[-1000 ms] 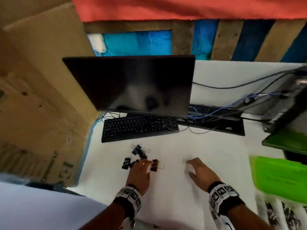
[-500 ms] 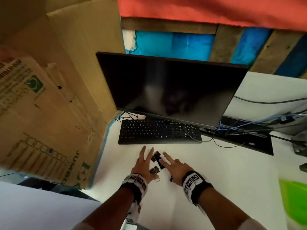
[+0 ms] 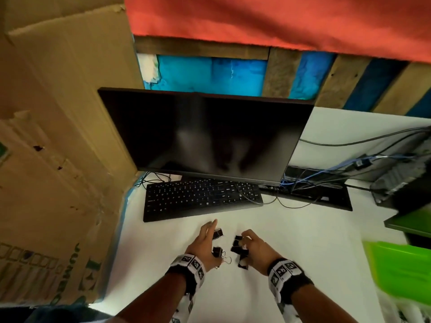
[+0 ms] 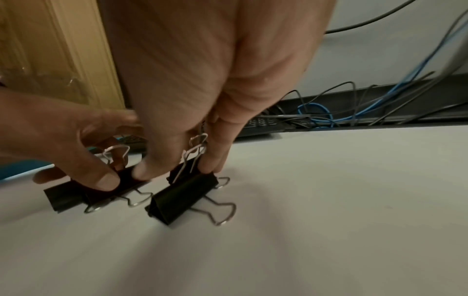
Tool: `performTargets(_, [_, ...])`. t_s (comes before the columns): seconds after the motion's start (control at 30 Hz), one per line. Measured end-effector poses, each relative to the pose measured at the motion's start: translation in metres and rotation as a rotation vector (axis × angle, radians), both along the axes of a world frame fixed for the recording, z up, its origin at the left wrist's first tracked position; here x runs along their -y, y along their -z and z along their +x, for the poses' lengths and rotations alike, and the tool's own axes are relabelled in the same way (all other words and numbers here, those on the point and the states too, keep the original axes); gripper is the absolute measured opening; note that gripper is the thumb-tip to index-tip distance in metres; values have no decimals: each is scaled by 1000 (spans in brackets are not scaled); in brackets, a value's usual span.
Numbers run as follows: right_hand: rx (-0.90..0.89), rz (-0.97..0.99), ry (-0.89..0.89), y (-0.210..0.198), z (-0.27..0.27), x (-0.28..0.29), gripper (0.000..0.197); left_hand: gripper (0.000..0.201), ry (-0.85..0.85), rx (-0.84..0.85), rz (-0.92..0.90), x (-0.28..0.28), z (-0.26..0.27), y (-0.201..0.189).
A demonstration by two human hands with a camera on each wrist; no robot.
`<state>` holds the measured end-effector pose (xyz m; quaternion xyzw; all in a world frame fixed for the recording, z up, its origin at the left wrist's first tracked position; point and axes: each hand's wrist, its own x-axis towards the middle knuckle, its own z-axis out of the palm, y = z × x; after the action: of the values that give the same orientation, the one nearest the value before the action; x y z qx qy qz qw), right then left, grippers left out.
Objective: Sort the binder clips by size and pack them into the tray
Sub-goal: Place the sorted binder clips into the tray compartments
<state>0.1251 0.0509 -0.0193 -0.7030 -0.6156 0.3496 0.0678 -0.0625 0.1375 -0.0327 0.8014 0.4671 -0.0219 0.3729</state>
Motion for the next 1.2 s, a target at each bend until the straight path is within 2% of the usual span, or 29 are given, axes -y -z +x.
performTargets(0.07, [-5,-18,-25,-1,9,11,69,92,60,3,38,-1,11,1])
performTargets(0.13, [85,-50,-108,0,16,21,81,70,97,47,65,3,20,4])
performTargets(0.2, [133,-53,-132,2,19,28,72,54,127,90,63,9,26,6])
performTargets(0.23, [147,-36,-128,3,19,31,63,54,140,88,51,12,28,7])
performTargets(0.27, [169,-22,-124,3,19,35,54,61,144,72,39,15,31,7])
performTargets(0.37, [362,12,-185,1,15,45,41,100,128,12,42,18,39,6])
performTargets(0.4, [415,24,-220,2,12,50,42,110,142,-8,47,18,42,5])
performTargets(0.47, [460,64,-316,6,5,58,50,117,208,-47,60,15,49,3])
performTargets(0.53, [476,149,-373,8,-3,64,41,106,298,-93,64,10,55,2])
performTargets(0.6, [414,117,-377,5,-6,68,24,81,346,-131,52,8,59,3])
performTargets(0.63, [406,105,-368,4,-6,72,23,66,348,-134,50,9,60,4])
performTargets(0.7, [388,90,-309,3,-1,80,23,46,330,-96,71,16,62,2])
performTargets(0.87, [277,28,-41,5,29,96,23,16,378,105,83,31,69,2])
performTargets(0.97, [168,53,175,-3,50,107,21,23,295,163,66,37,80,4])
performTargets(1.1, [14,149,403,-25,82,132,28,13,279,161,52,52,99,-5])
performTargets(1.2, [-120,284,695,-53,124,164,23,9,254,136,36,67,120,-10])
